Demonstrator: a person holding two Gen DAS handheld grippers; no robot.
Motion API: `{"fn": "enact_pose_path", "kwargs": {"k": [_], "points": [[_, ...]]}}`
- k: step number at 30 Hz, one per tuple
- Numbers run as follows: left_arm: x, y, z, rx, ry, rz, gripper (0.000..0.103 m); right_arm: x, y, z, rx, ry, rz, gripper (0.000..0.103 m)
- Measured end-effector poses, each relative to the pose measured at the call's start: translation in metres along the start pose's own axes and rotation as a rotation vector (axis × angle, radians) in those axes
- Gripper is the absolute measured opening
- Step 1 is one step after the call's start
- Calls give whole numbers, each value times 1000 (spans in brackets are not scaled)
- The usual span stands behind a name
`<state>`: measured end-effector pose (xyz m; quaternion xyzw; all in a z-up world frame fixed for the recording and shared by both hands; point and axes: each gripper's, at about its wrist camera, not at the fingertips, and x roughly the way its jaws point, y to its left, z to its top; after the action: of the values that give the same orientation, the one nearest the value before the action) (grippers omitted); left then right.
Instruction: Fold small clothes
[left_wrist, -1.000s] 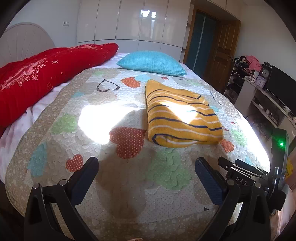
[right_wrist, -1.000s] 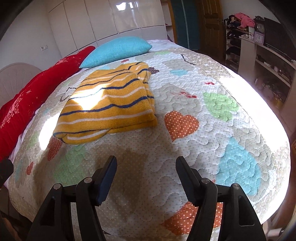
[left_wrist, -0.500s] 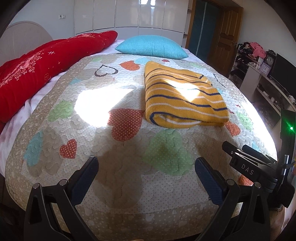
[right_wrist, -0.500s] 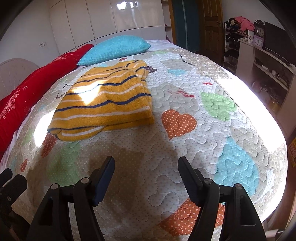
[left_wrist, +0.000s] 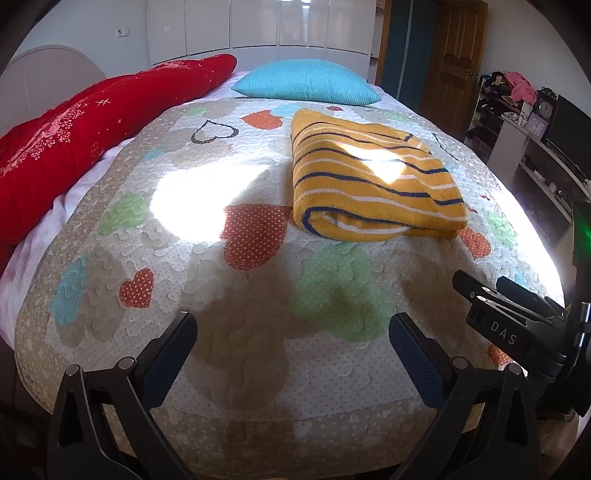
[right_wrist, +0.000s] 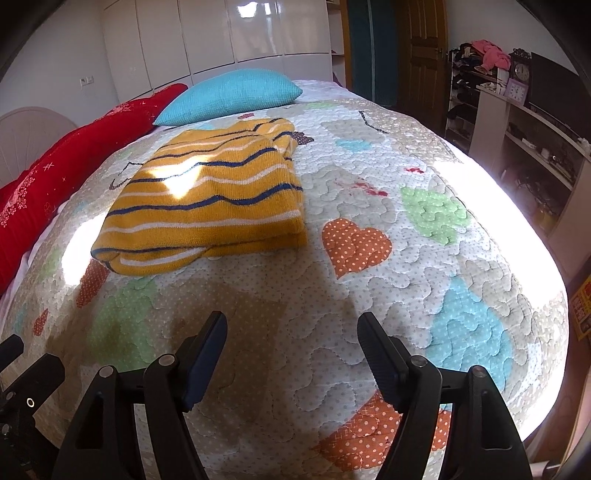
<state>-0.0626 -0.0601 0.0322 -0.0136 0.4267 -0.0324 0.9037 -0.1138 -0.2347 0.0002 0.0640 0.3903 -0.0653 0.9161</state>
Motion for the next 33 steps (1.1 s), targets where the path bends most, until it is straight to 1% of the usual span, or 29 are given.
{"fn": "enact_pose_path", "kwargs": {"k": [19, 33], "points": [[10, 4, -5, -4, 42, 13, 103, -3, 9, -4, -51, -14, -37, 80], [15, 5, -9, -9, 65, 3, 103, -1, 13, -8, -70, -10, -50, 81]]}}
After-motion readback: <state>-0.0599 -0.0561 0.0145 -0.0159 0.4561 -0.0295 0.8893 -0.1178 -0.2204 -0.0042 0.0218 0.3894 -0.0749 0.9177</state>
